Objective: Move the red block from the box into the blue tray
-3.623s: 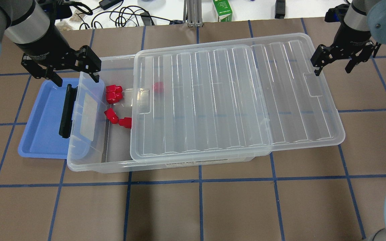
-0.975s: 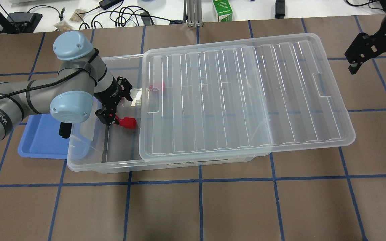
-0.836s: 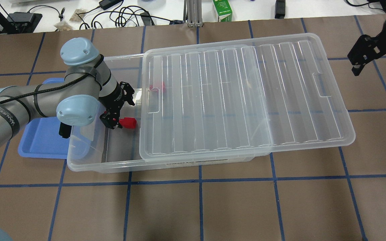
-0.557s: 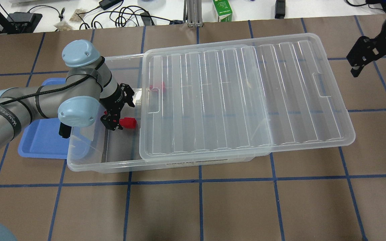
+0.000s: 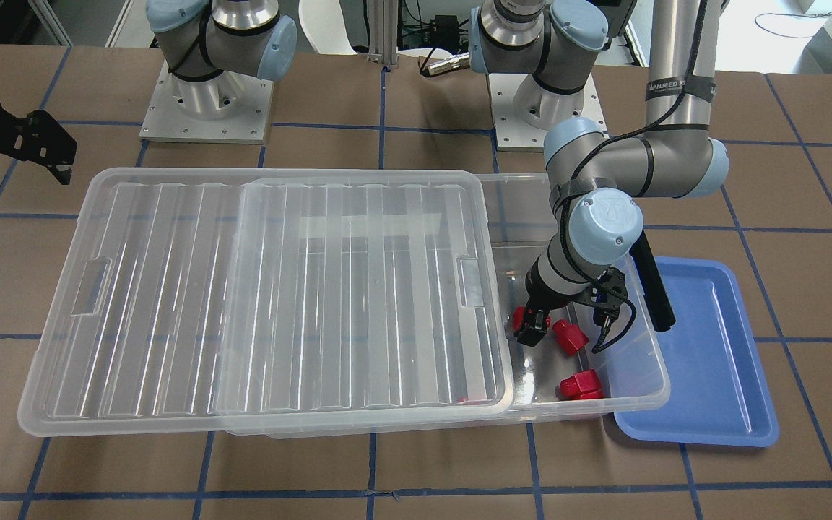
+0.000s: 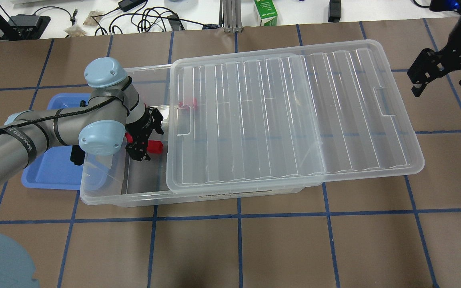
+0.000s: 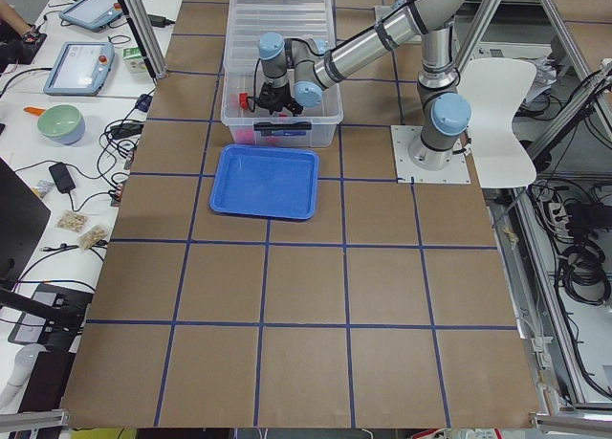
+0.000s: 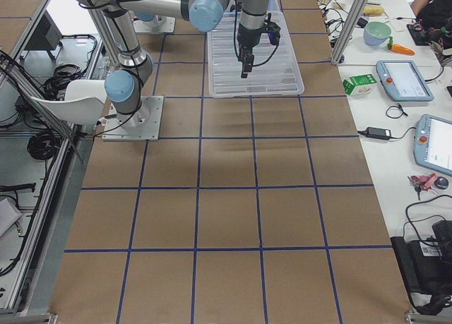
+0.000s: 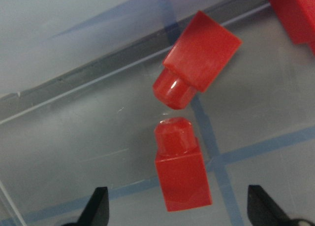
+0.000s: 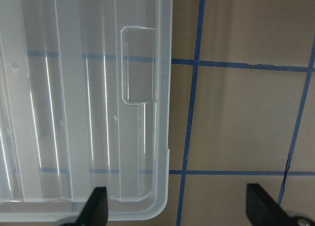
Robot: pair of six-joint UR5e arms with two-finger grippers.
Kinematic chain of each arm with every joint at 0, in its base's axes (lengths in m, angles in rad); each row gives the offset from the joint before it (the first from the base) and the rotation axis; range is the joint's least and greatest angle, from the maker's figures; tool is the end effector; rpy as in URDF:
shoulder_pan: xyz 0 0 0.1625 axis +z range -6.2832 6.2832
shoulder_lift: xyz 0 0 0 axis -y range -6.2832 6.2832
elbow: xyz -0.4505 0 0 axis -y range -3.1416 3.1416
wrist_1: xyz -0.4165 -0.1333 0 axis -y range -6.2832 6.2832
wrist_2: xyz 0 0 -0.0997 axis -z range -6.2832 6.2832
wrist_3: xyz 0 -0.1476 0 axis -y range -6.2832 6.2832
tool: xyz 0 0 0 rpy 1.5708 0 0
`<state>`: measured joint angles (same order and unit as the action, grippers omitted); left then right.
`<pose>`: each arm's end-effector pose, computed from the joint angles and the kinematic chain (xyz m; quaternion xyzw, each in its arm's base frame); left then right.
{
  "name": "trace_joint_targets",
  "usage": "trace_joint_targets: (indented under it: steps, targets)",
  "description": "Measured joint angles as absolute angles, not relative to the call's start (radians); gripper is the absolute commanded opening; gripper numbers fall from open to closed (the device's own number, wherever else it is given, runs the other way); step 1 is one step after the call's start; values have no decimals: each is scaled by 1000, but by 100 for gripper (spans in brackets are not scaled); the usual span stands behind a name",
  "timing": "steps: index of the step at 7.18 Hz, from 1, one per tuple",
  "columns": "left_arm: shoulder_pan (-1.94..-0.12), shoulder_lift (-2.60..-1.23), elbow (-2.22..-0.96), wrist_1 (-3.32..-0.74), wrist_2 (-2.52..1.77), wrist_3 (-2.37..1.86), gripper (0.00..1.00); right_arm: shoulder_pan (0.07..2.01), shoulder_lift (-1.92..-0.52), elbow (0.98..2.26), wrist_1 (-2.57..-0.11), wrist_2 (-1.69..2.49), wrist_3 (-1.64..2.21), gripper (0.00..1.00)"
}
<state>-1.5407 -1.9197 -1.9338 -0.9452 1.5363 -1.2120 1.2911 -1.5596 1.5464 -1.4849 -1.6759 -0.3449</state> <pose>-0.1216 -0.5599 0.1582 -0.5819 0.8120 0.0454 0.0097 -0.0276 -0.5230 0.4648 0.0344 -0.9974 -0.0507 0.0388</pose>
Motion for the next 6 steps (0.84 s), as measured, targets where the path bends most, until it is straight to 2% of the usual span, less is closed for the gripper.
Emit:
trace_joint_targets:
  steps: [1,2,3,4,5,6]
  targets:
    - [-1540,-1932,-1934,-931,1535,-1212,93,1290,-1559,1547,-1488,-1675,-346,100]
    - [-1540,-1947,-1934,-917,1535,-1213,83,1289,-1559,1547,-1489,-1675,-345,100]
    - [-1540,-1959,-1934,-903,1535,-1214,38,1289,-1562,1547,-1488,-1675,-343,100]
    - [-1540,-1968,-1934,-889,1532,-1215,11,1289,-1563,1547,-1486,-1675,-342,100]
    - [-1540,-1974,-1934,-875,1526,-1213,0,1289,-1562,1548,-1484,-1674,-341,100]
    - [-1540,-1975,-1933,-866,1526,-1208,0,1289,-1563,1549,-1480,-1675,-338,100]
